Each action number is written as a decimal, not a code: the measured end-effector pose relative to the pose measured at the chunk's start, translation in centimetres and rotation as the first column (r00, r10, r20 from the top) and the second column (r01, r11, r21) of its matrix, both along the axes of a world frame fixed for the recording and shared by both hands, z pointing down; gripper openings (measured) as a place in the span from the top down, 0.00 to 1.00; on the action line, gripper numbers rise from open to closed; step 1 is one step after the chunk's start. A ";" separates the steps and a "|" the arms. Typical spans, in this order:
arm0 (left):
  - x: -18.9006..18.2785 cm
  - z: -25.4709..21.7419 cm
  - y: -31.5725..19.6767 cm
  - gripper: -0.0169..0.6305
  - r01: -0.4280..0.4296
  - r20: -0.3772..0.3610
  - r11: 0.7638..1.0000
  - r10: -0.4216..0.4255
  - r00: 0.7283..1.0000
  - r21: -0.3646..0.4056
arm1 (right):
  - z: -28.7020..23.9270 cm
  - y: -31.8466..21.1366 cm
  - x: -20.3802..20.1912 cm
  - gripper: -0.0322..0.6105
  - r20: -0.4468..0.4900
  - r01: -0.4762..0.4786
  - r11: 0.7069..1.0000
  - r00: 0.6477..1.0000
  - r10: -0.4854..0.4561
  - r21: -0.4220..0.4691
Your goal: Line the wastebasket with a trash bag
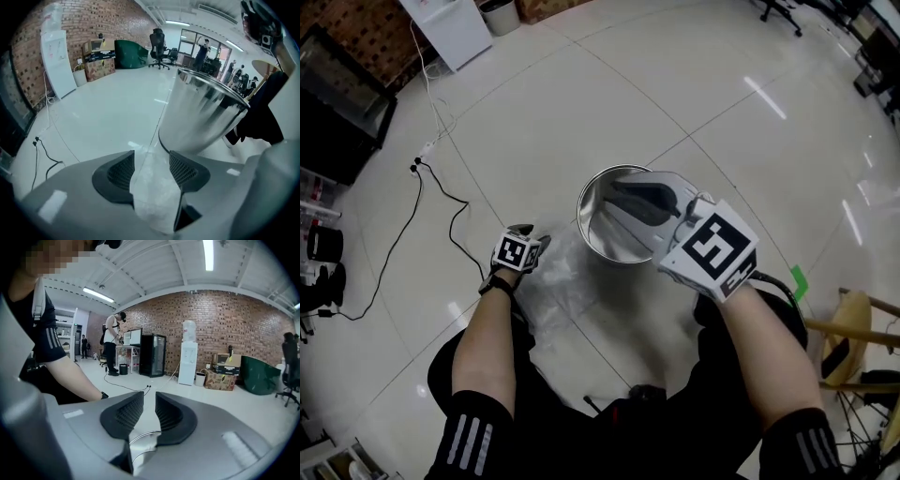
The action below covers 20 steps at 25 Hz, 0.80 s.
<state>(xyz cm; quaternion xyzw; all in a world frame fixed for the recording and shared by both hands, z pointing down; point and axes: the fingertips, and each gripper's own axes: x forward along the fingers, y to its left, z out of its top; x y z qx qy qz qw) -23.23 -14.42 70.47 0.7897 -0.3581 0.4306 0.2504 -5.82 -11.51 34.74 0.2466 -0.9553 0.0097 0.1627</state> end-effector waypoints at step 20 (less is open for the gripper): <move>-0.8 17.8 2.6 0.60 0.016 0.074 0.979 -0.001 0.997 -0.205 | 8.0 0.9 -5.7 0.81 -0.212 0.120 0.990 0.968 -0.134 -0.076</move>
